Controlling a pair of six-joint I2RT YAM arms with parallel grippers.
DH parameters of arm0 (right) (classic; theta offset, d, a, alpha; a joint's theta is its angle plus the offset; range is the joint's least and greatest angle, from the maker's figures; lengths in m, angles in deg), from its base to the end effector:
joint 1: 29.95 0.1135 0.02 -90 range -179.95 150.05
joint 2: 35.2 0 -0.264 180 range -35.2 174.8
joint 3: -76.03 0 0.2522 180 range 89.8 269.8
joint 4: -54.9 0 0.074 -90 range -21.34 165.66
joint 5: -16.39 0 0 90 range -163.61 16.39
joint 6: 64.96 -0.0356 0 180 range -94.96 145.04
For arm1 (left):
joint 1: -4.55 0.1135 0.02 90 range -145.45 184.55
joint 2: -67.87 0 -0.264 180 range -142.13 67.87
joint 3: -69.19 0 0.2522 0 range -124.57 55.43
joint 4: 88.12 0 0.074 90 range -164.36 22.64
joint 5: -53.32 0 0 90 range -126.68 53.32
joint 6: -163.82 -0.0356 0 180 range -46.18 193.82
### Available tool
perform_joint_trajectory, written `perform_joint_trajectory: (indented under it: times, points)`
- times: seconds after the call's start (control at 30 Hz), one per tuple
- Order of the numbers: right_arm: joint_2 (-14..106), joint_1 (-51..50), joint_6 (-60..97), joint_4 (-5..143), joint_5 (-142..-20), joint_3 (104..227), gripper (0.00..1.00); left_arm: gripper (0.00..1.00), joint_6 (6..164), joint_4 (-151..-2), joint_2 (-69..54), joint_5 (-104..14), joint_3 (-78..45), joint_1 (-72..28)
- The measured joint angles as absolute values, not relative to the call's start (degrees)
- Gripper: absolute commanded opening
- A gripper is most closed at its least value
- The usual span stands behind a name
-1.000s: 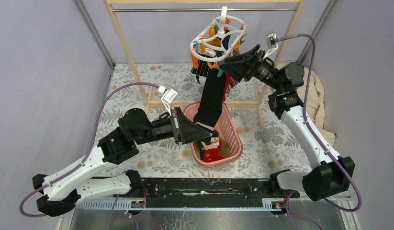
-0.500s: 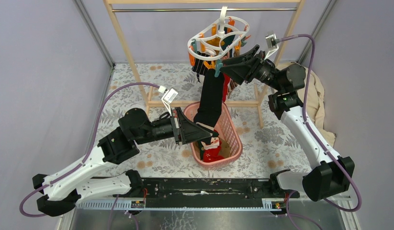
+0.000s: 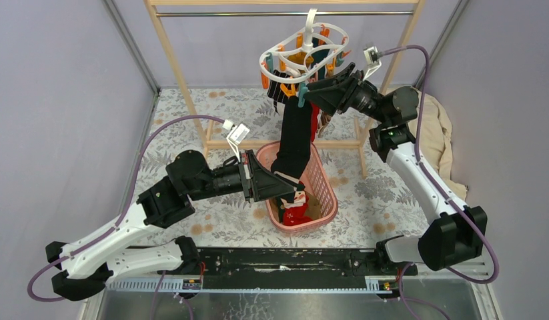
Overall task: Remove the socks clipped to the hanger
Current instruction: Remove the sock from the hanger, then place the sock in the bin.
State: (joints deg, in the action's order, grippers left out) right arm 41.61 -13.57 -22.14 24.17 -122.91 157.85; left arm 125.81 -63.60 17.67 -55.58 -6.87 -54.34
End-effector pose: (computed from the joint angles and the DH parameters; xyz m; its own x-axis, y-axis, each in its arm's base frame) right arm 0.2705 0.1076 0.4493 -0.1870 0.4436 -0.8765 -0.9373 0.1865 0.2944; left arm 0.0860 -0.1649 0.4288 -0.7626 -0.1790 -0.6216 0.6114 0.1145 -0.7830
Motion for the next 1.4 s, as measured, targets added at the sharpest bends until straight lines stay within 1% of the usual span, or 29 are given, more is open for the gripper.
perform_joint_trajectory:
  times: [0.23,0.33,0.4,0.5,0.77,0.83,0.87,0.9,0.97,1.0,1.03,1.07,1.13,1.17,1.4]
  points:
    - [43.32,-13.57,-24.61,21.55,-124.33,158.44,0.69,0.06,125.98,-63.64,17.39,-56.17,-6.87,-54.34]
    - [43.89,-13.54,-25.44,21.07,-124.35,159.07,0.66,0.06,126.18,-63.64,17.28,-56.43,-6.83,-54.37]
    - [44.02,-13.43,-25.87,20.56,-124.35,159.27,0.6,0.06,126.22,-63.64,17.28,-56.49,-6.81,-54.34]
    - [44.08,-13.43,-26.51,19.6,-124.35,159.38,0.41,0.06,126.24,-63.66,17.28,-56.76,-6.78,-54.37]
    - [44.35,-13.39,-28.06,18.55,-124.31,159.44,0.07,0.06,126.53,-63.86,17.28,-56.87,-6.56,-54.34]
    - [44.35,-13.39,-28.12,18.6,-124.31,159.44,0.05,0.06,126.68,-63.99,17.3,-56.89,-6.3,-54.37]
    - [44.35,-13.39,-28.17,18.66,-124.31,159.44,0.05,0.06,126.79,-63.99,17.33,-56.87,-6.13,-54.37]
    - [44.35,-13.39,-28.12,18.71,-124.31,159.44,0.07,0.06,126.83,-64.03,17.37,-56.87,-5.87,-54.37]
    - [44.35,-13.39,-27.95,19.01,-124.31,159.44,0.15,0.06,126.9,-63.99,17.48,-56.87,-5.45,-54.34]
    - [44.35,-13.39,-27.8,19.21,-124.29,159.44,0.24,0.06,126.92,-64.01,17.52,-56.87,-5.23,-54.37]
    - [44.35,-13.39,-27.62,19.65,-124.29,159.44,0.36,0.06,126.96,-63.99,17.54,-56.87,-5.08,-54.37]
    - [44.3,-13.39,-27.49,20.04,-124.27,159.42,0.46,0.06,126.99,-64.03,17.61,-56.87,-4.88,-54.37]
    - [44.13,-13.39,-26.99,20.74,-124.44,159.27,0.58,0.06,127.05,-64.14,17.74,-56.89,-4.4,-54.37]
    - [43.95,-13.39,-26.81,21.15,-124.53,159.14,0.61,0.06,127.05,-64.36,17.74,-56.89,-4.09,-54.37]
    - [37.79,-13.39,-23.49,27.95,-124.68,155.2,0.69,0.06,127.1,-66.04,16.34,-57.3,-1.14,-54.37]
